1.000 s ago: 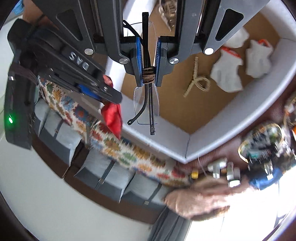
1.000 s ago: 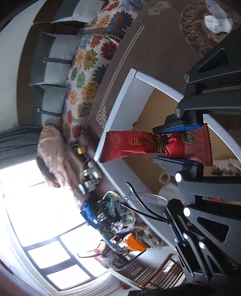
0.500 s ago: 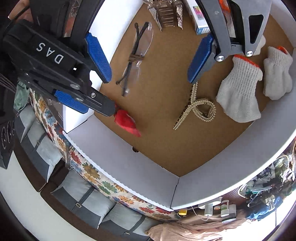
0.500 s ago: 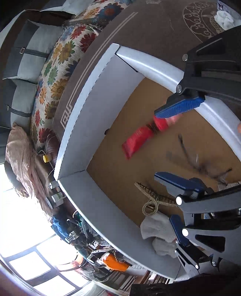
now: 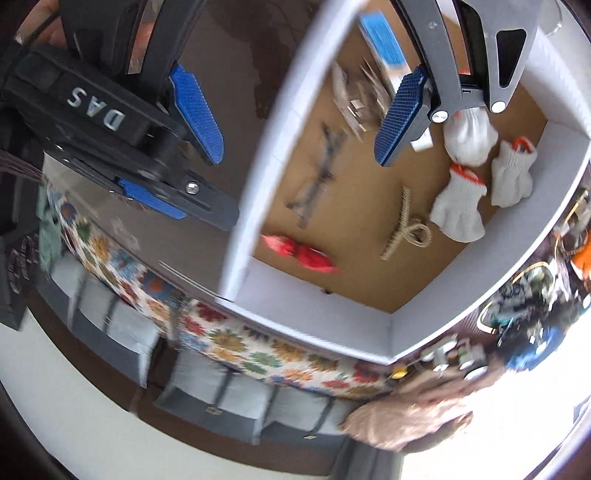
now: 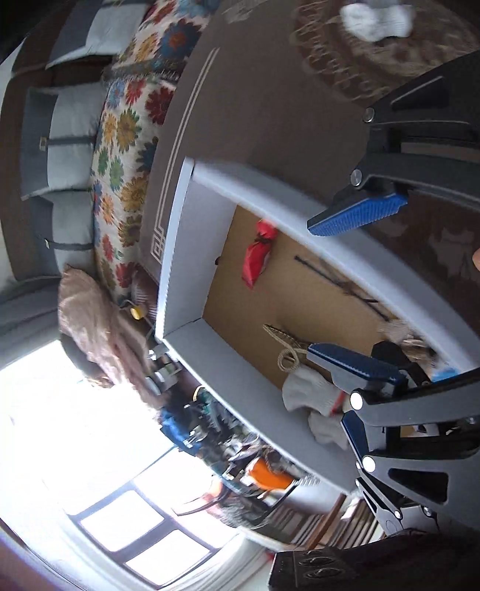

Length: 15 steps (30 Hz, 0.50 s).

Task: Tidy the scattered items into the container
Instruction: 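Withdraw both open tools from the white box back over the table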

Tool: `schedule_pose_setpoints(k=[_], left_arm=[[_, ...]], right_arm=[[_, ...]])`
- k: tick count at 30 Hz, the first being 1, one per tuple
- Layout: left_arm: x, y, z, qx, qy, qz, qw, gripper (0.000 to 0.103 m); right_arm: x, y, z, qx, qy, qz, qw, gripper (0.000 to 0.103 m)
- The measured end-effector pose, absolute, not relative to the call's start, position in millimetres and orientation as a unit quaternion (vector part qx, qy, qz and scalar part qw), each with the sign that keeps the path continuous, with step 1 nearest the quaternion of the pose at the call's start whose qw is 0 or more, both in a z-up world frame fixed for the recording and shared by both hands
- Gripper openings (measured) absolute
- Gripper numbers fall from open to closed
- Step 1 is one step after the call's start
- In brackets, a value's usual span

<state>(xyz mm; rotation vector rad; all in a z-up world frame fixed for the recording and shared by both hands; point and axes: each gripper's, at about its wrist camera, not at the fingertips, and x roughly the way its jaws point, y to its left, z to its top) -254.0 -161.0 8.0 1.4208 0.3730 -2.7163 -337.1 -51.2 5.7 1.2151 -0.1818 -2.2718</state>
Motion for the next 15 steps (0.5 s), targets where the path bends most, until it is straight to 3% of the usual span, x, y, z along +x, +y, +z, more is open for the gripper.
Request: schedule_pose_setpoints(k=[6, 15], left_arm=[[-187, -74, -5, 0.456, 0.078, -0.886, -0.038, 0.088], [-127, 31, -124, 0.507, 0.066, -0.851, -0.121, 0.087]], right_arm=[[-265, 42, -16, 0.461, -0.107, -0.849, 0.234, 0.062], [-150, 183, -109, 0.48, -0.1, -0.867, 0.091, 0.062]])
